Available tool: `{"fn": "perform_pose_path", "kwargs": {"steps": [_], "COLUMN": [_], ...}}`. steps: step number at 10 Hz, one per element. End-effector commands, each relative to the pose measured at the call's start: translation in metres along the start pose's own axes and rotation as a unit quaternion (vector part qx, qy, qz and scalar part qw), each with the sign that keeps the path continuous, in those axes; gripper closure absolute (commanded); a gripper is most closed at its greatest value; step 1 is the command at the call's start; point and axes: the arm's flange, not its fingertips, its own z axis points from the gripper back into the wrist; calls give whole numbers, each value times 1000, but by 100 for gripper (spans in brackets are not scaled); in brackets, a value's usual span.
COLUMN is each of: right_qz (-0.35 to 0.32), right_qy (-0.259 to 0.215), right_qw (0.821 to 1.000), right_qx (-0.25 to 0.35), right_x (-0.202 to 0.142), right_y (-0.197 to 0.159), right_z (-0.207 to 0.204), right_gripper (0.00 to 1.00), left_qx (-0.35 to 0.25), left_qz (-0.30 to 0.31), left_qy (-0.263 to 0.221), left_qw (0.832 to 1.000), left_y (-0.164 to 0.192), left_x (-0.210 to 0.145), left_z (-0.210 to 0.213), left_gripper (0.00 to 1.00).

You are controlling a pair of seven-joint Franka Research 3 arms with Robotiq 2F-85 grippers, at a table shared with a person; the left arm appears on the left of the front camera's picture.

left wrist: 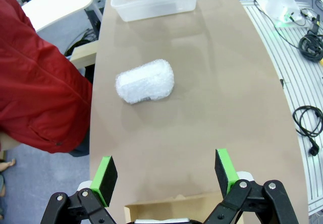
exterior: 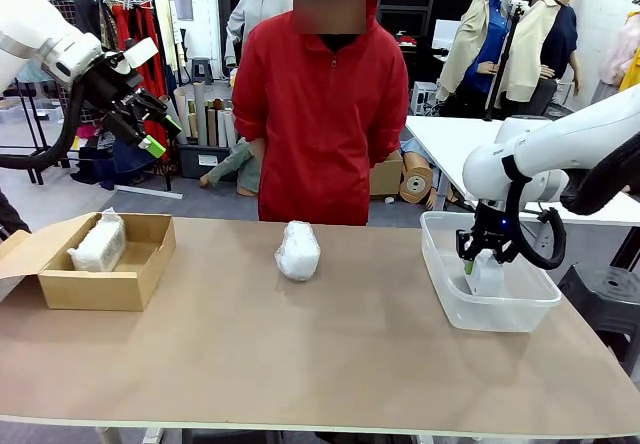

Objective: Separate and place wrapped and unwrapped clocks.
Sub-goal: Pick up the Digital clock indicated by the person.

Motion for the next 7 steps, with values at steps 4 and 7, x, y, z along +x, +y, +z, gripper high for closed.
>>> {"fn": "perform_pose_path", "kwargs": {"steps": [4,7], "right_qz": [0,-3], "right_qy": [3,9], "right_qw": [1000,1000], "right_qx": [5,1], "right_x": [-1,-2], "right_y": [-8,-10], "right_z": [-9,-14], "right_gripper": [100,100], "left_qx": [0,0], "left_qz": [-1,-1], "left_qy": [0,0], "left_qw": [1000,1000], "left_y": [-1,-1], "left_x": [0,0], "left_z": [1,1], "left_gripper": [0,0]}}
